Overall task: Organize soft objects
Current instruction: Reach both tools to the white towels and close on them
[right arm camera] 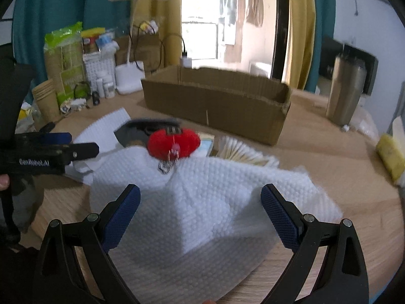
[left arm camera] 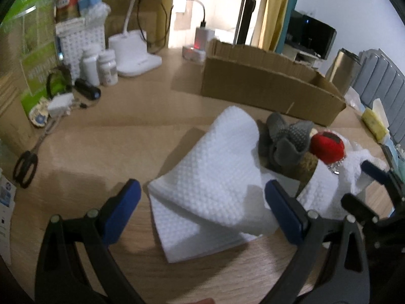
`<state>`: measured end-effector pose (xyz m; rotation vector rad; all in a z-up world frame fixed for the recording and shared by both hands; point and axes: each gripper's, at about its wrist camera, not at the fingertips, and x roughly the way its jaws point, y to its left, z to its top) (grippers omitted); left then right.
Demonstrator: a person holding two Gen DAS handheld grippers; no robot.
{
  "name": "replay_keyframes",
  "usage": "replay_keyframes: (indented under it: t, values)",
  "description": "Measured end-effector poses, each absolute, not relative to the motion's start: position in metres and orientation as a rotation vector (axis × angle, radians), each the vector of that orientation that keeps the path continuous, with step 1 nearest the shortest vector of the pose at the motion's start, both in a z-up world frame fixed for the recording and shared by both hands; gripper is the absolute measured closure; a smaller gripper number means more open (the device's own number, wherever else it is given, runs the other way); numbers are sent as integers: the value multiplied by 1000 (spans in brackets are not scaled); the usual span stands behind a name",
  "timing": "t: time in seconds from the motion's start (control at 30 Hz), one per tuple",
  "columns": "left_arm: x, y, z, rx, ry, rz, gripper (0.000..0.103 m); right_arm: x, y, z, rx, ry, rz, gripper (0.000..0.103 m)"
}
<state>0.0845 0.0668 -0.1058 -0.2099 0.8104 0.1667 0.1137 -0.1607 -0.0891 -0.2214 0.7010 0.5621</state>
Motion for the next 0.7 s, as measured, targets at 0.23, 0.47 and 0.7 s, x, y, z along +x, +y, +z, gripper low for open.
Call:
replay_keyframes:
  t: [0.23, 0.47, 0.7]
  values:
    - [93, 74, -115, -270, 886, 119, 4, 114, -158, -92, -235, 711, 580, 13]
    - [98, 70, -115, -246, 902, 81, 16, 112, -153, -96, -295, 702, 581, 49]
    - [97, 75, -112, -242, 889, 106, 61, 112, -159, -93, -255, 687, 595, 79]
